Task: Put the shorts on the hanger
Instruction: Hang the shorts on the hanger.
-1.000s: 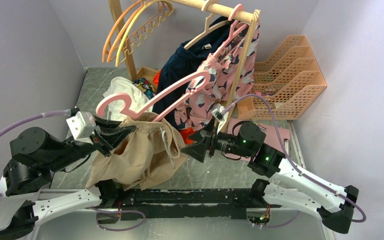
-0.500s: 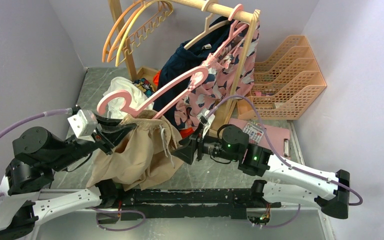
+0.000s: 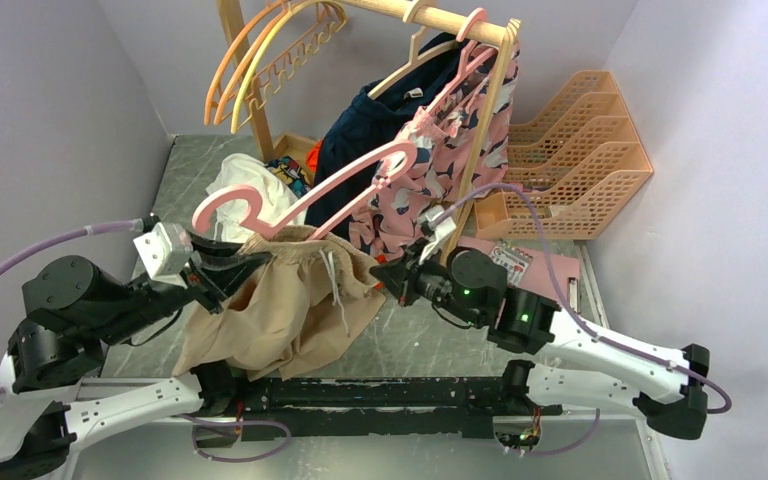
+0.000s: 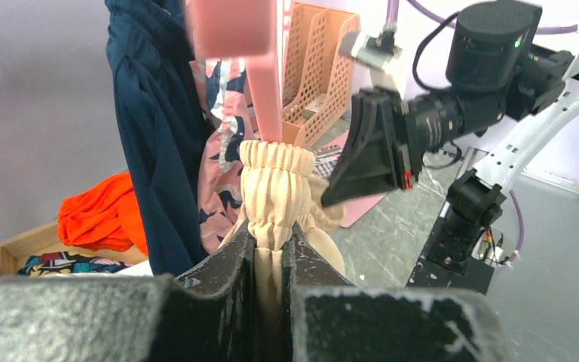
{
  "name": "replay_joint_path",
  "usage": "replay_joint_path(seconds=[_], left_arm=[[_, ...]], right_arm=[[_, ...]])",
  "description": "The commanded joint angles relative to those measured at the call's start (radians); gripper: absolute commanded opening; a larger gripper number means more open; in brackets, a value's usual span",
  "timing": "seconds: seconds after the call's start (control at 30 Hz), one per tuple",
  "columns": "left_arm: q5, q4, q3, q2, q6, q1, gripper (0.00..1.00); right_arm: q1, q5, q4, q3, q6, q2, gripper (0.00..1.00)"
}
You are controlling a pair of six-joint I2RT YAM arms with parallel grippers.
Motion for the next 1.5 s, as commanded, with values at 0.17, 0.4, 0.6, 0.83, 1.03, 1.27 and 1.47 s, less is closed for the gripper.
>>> replay_joint_path(seconds=[0.17, 0.4, 0.6, 0.83, 1.03, 1.27, 1.47], left_arm=[[0.220, -0.110, 0.009, -0.052, -0.069, 0.000, 0.07], [0.303, -0.201, -0.008, 0.008, -0.063, 0.001, 0.07], [0.277, -0.271, 0.013, 0.030, -0.045, 0.001, 0.07], [0.223, -0.316, 0.020, 0.015, -0.055, 0.001, 0.07], [0.176, -0.342, 0.007, 0.027, -0.064, 0.001, 0.07], [0.090, -0.381, 0.004, 0.072, -0.083, 0.001, 0.07], [0.086, -0.398, -0.030, 0.141, -0.086, 0.001, 0.07]], right_arm=[[0.002, 0.330, -0.324, 0.153, -0.098, -0.124, 0.00], [0.004, 0.438, -0.500, 0.285, -0.093, -0.087, 0.00], [0.003, 0.461, -0.581, 0.339, -0.080, -0.073, 0.00], [0.003, 0.477, -0.660, 0.385, -0.078, -0.083, 0.00], [0.003, 0.477, -0.702, 0.434, -0.093, -0.073, 0.00], [0.004, 0.451, -0.757, 0.515, -0.109, -0.041, 0.00], [0.004, 0.405, -0.831, 0.632, -0.138, 0.001, 0.00]])
